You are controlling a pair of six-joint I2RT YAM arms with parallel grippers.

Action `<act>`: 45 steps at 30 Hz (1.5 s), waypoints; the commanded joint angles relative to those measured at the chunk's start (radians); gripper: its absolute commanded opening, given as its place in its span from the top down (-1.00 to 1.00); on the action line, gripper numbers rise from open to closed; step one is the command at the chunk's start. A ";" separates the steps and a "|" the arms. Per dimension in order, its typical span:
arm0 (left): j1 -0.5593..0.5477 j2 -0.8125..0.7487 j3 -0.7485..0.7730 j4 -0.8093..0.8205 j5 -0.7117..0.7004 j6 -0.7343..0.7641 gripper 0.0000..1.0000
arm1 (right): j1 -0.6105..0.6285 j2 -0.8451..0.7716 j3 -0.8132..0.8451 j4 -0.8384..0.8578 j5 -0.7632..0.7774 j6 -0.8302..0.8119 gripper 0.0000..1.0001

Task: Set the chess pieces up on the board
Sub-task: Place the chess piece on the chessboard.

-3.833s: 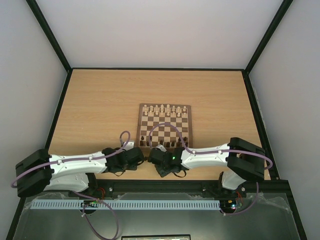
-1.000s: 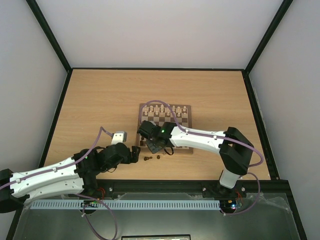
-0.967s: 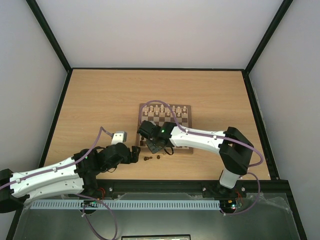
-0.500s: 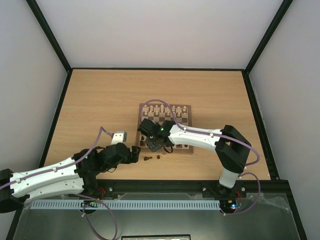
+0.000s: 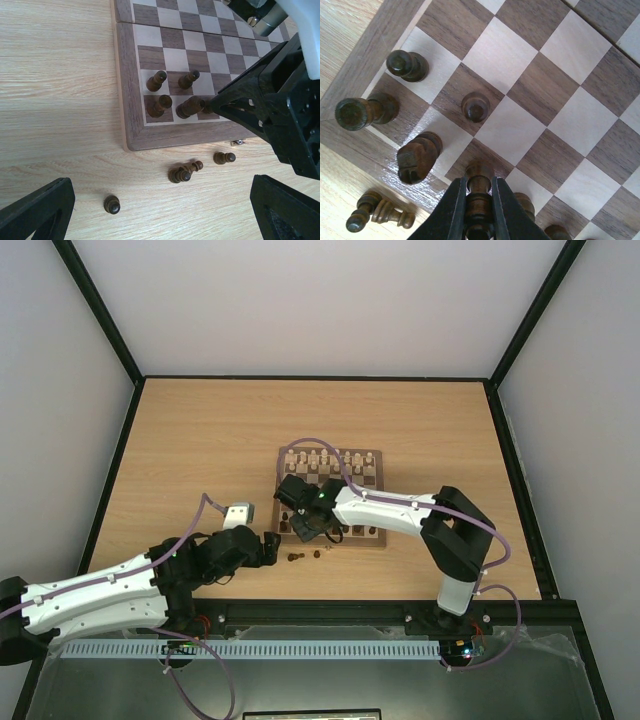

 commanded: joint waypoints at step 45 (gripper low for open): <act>-0.005 0.034 0.056 -0.008 -0.038 0.017 -0.98 | -0.012 -0.203 0.070 -0.147 0.081 0.002 0.47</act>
